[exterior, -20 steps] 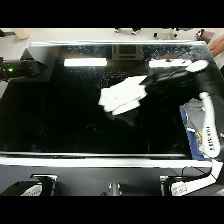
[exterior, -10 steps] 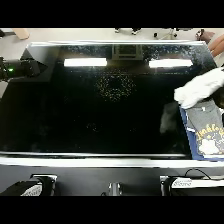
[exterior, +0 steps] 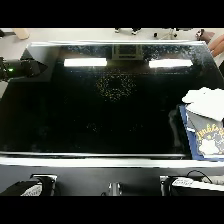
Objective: Fold the shirts.
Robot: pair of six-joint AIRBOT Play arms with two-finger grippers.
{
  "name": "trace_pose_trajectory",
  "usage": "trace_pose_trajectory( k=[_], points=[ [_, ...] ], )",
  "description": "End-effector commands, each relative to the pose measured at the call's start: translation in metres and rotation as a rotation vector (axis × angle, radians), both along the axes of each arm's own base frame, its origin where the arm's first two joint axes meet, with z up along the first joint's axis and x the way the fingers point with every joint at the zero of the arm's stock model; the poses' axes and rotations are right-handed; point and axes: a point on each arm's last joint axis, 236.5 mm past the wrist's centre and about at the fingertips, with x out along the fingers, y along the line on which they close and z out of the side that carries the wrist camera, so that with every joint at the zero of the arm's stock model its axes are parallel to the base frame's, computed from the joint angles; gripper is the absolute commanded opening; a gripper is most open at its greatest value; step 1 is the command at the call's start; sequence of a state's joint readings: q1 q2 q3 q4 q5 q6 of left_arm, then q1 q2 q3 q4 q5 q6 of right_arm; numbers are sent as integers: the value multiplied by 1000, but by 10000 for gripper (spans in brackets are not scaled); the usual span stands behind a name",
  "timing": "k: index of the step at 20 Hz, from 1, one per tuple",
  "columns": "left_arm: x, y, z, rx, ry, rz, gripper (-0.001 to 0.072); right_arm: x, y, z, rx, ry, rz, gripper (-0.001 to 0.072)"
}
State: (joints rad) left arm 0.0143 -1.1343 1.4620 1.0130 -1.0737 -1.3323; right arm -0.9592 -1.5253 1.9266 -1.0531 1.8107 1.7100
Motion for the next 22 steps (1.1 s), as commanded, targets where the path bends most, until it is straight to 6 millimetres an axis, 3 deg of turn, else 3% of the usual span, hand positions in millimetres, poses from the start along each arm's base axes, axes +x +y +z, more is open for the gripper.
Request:
trace_pose_trajectory(
  k=[1, 3, 5, 6, 7, 8, 9, 10, 11, 13, 14, 15, 16, 17, 18, 19, 21, 22],
  points=[
    [0, -2, 0, 0, 0, -4, 25, -76, -12, -47, -42, 323, -132, 17],
    [-1, -4, 0, 1, 0, -11, 26, -119, 13, -89, 30, 497, -126, 18],
    [-2, -7, 0, 0, 0, -16, 25, -143, 39, -131, 110, 589, -106, 20],
    [-2, -9, 0, 0, -1, -21, 25, -147, 46, -146, 129, 600, -111, 112],
    [-2, -9, 0, 0, 0, -22, 25, -148, 48, -157, 129, 600, -109, 475],
    [-2, -10, 0, 0, -1, -22, 25, -147, 44, -159, 103, 583, -64, 715],
    [-2, -10, 1, 0, -2, -22, 25, -145, 30, -155, 41, 568, -52, 706],
    [-1, -9, 2, 0, -8, -19, 24, -136, 7, -140, -52, 531, -79, 690],
    [2, -8, 5, -4, -25, -10, 23, -113, -19, -117, -153, 426, -113, 644],
    [15, -2, 13, 42, -90, 26, 22, -22, -50, -32, -336, 33, -149, 547],
    [23, 8, 9, 119, -89, 62, 21, 21, -49, 18, -426, -149, -130, 548],
    [32, 23, -2, 220, -50, 124, 21, 60, -33, 64, -522, -295, -61, 547],
    [40, 40, -14, 329, -1, 180, 21, 89, -3, 90, -585, -373, 32, 547],
    [47, 56, -29, 437, 56, 236, 23, 115, 39, 99, -605, -415, 140, 548],
    [53, 64, -46, 509, 106, 263, 31, 133, 86, 90, -592, -407, 254, 548],
    [55, 63, -68, 523, 166, 260, 111, 143, 124, 70, -571, -354, 352, 548],
    [29, 57, -128, 484, 438, 277, 637, 137, 184, 5, -476, -131, 524, 551],
    [4, 48, -157, 484, 592, 217, 662, 122, 210, -32, -378, 8, 620, 562]
  ],
)
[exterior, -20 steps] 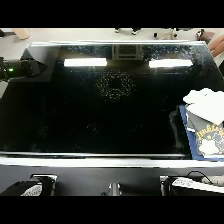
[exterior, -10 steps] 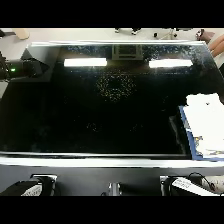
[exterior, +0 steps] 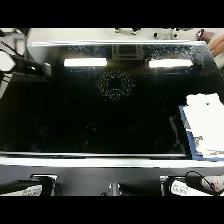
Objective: Fold the shirts.
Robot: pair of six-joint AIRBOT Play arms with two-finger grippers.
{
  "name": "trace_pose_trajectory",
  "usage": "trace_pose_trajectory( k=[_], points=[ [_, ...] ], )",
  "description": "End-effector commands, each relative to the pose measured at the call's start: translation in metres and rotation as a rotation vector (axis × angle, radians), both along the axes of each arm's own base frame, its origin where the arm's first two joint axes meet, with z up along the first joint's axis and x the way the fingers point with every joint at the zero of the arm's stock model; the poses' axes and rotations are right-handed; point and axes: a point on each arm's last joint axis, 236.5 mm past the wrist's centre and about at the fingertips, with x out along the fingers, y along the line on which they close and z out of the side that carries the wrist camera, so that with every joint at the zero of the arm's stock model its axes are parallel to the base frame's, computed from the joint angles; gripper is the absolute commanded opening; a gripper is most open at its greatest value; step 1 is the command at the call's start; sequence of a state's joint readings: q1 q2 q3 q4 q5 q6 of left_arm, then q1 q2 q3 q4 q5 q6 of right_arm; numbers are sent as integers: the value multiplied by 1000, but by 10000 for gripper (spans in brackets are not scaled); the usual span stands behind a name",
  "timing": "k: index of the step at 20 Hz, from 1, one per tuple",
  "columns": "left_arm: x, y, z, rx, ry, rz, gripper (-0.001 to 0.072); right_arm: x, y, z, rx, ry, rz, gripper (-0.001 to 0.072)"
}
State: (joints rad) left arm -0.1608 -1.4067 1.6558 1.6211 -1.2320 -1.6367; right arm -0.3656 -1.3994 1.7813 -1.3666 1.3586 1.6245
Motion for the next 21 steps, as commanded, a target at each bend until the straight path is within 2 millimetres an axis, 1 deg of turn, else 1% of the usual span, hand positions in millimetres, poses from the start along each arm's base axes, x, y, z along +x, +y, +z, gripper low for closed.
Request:
trace_pose_trajectory(
  k=[1, 2, 3, 4, 5, 7, 21],
  points=[
    [-53, -4, -81, 27, 378, 30, 661, -26, 99, -77, 81, 394, 230, 563],
    [-59, -13, -90, -11, 375, 17, 659, -37, 111, -97, 121, 492, 262, 563],
    [-59, -15, -92, -33, 338, 33, 651, -40, 115, -108, 129, 528, 269, 563],
    [-55, -15, -91, -47, 299, 56, 651, -38, 118, -115, 129, 526, 262, 563],
    [-52, -15, -90, -52, 278, 60, 651, -34, 119, -117, 131, 516, 253, 564],
    [-48, -16, -89, -52, 264, 56, 652, -30, 121, -117, 129, 499, 255, 562],
    [-48, -15, -90, -50, 267, 57, 653, -32, 120, -117, 126, 505, 255, 560]
  ],
)
